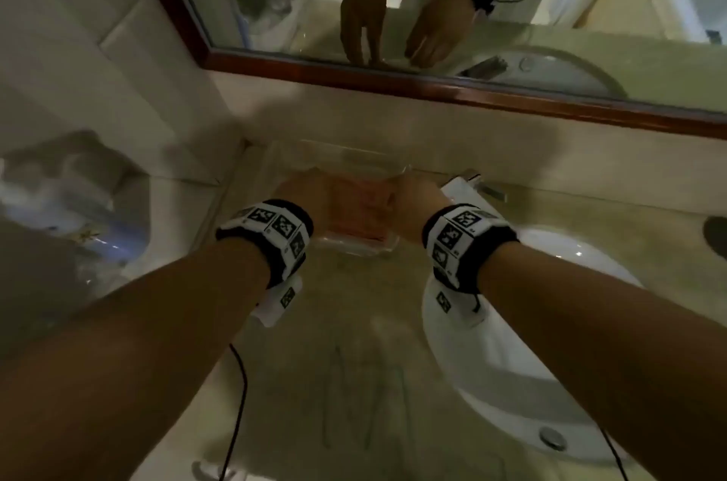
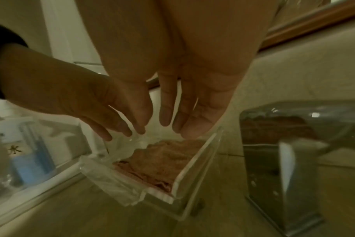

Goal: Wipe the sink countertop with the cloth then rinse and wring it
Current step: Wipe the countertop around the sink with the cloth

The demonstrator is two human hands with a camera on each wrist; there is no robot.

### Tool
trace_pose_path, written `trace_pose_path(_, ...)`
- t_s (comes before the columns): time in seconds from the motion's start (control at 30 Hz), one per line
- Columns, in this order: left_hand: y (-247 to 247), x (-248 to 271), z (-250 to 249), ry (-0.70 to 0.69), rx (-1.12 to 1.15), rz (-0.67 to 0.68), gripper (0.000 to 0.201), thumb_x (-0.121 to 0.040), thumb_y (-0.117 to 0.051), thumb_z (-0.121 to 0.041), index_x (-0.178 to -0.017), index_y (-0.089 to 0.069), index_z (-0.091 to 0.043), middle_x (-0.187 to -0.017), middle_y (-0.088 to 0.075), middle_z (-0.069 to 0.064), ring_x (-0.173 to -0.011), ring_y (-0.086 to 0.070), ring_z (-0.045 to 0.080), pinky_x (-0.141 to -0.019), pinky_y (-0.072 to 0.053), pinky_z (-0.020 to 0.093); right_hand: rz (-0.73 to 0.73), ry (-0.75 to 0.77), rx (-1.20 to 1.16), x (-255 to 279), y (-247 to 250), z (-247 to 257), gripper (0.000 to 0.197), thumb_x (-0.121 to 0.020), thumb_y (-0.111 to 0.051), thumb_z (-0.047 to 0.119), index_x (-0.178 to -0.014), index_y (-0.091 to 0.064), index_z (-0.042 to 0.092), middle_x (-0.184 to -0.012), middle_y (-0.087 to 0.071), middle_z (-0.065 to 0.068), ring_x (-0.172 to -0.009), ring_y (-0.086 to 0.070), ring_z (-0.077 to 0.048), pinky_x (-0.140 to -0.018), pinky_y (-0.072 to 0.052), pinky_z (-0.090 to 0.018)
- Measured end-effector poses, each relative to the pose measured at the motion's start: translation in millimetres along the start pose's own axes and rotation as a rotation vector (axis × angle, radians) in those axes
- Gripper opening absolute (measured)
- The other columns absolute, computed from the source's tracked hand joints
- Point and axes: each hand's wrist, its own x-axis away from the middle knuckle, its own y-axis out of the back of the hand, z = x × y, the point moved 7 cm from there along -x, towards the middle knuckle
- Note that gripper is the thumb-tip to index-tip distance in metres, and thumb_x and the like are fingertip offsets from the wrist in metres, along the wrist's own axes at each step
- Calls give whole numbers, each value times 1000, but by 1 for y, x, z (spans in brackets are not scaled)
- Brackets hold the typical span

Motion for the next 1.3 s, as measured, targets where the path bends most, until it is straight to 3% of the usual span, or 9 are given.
trace_pose_path(0.13, -20, -27, 15, -16, 33, 74, 35, -95, -58, -23, -129, -59, -18, -128, -59, 9, -110, -60, 30, -81, -45, 30, 51, -22, 34, -21, -2, 8, 28, -97, -39, 13, -114, -59, 3, -112, -63, -16, -90, -57, -30, -70, -39, -28)
trace_pose_path(0.2, -32, -39, 17, -41, 68, 103, 43, -89, -59, -51, -128, -57, -32, -126, -59, 3, -103, -61, 25, -76, -45, 27, 74, 4, -4, -27, -6, 15, 31, -97, -42, 19, -121, -57, 5, -118, -60, -14, -103, -57, -32, -74, -39, -29)
trace_pose_path(0.27, -34, -48, 19, -39, 40, 59, 58, -77, -60, -66, -120, -55, -27, -113, -62, 1, -90, -61, 20, -66, -46, 26, 82, 43, -26, -36, -15, 24, 38, -94, -48, 34, -124, -56, 13, -122, -60, -11, -109, -57, -31, -82, -45, -31)
trace_pose_path(0.37, -39, -56, 18, -62, -51, 70, 39, -85, -56, -54, -122, -56, -40, -120, -57, 4, -97, -60, 28, -81, -53, 35, 35, 44, -17, -52, -29, 24, 52, -82, -54, 57, -127, -54, 31, -122, -59, -4, -109, -58, -28, -90, -51, -40)
trace_pose_path(0.47, -35, -51, 9, -101, -79, 46, 31, -90, -55, -41, -121, -61, -43, -120, -61, 7, -102, -63, 32, -90, -54, 43, -47, 9, -5, -59, -33, 18, 40, -90, -54, 44, -127, -55, 31, -122, -57, -5, -111, -55, -30, -87, -49, -37)
trace_pose_path(0.7, -30, -43, 3, -106, -69, 31, 11, -81, -69, -30, -88, -74, -23, -89, -73, 4, -73, -63, 22, -66, -49, 30, -100, -48, 18, -66, -36, 19, 25, -91, -48, 39, -108, -66, 33, -98, -67, -2, -85, -65, -29, -65, -49, -31)
trace_pose_path(0.93, -22, -8, -2, -190, 231, -103, 21, -86, -65, -18, -103, -77, -20, -98, -75, 6, -88, -68, 27, -82, -57, 38, -147, -26, -99, -25, -30, 11, 35, -85, -52, 42, -117, -60, 29, -104, -64, -4, -85, -61, -27, -67, -50, -32)
trace_pose_path(1.07, -15, 33, -10, -261, 304, -174, 16, -87, -64, -13, -97, -76, -20, -89, -68, 0, -84, -62, 17, -66, -40, 14, -252, 38, -138, 15, -30, 15, 39, -84, -49, 46, -120, -58, 33, -106, -64, -4, -88, -63, -28, -66, -50, -31)
trace_pose_path(1.3, -39, 119, -8, -232, 375, -356, 49, -84, -72, -21, -132, -59, -21, -127, -57, 12, -100, -62, 26, -90, -49, 34, -357, 121, -145, 106, -45, 17, 32, -87, -50, 40, -103, -57, 14, -102, -60, -8, -92, -59, -32, -65, -38, -31)
